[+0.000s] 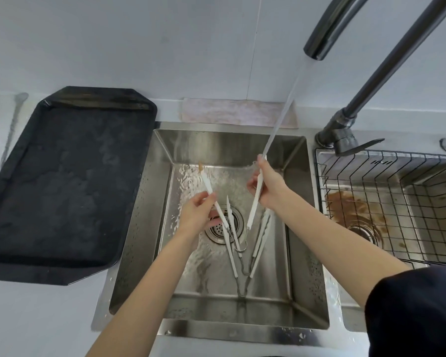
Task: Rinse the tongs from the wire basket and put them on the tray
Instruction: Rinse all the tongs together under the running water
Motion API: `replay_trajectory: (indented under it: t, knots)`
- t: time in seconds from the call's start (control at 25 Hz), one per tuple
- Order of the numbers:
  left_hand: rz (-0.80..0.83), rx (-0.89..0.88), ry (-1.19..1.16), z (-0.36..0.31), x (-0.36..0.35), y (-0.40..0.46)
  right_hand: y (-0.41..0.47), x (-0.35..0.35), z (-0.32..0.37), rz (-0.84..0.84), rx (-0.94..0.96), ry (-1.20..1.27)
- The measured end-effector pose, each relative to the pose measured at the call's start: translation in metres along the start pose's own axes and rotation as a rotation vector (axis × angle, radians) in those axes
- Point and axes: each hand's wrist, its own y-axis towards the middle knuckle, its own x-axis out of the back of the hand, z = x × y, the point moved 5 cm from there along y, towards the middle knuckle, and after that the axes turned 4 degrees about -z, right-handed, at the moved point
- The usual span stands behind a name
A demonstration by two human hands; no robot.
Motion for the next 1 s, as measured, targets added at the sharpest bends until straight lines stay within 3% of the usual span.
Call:
replay_trajectory:
  t: [0.2,0.44,0.68,1.0]
  knots:
    - [0.063,0.115,-0.041,0.021,-0.004,-0.004,-0.014,-0.015,0.006,0.070,0.026,-0.071]
    - [0.116,0.142,0.006,0.032,-0.014,0.001,-0.026,-0.025,0.011,0.307,0.058,0.115]
    - [0.133,0.147,0.024,0.031,-0.027,0.002,-0.034,-0.009,0.021,0.144,0.089,-0.012]
    - [0.203,0.225,-0.005,0.032,-0.070,-0.003,-0.055,0.027,0.022,0.207,0.235,-0.251]
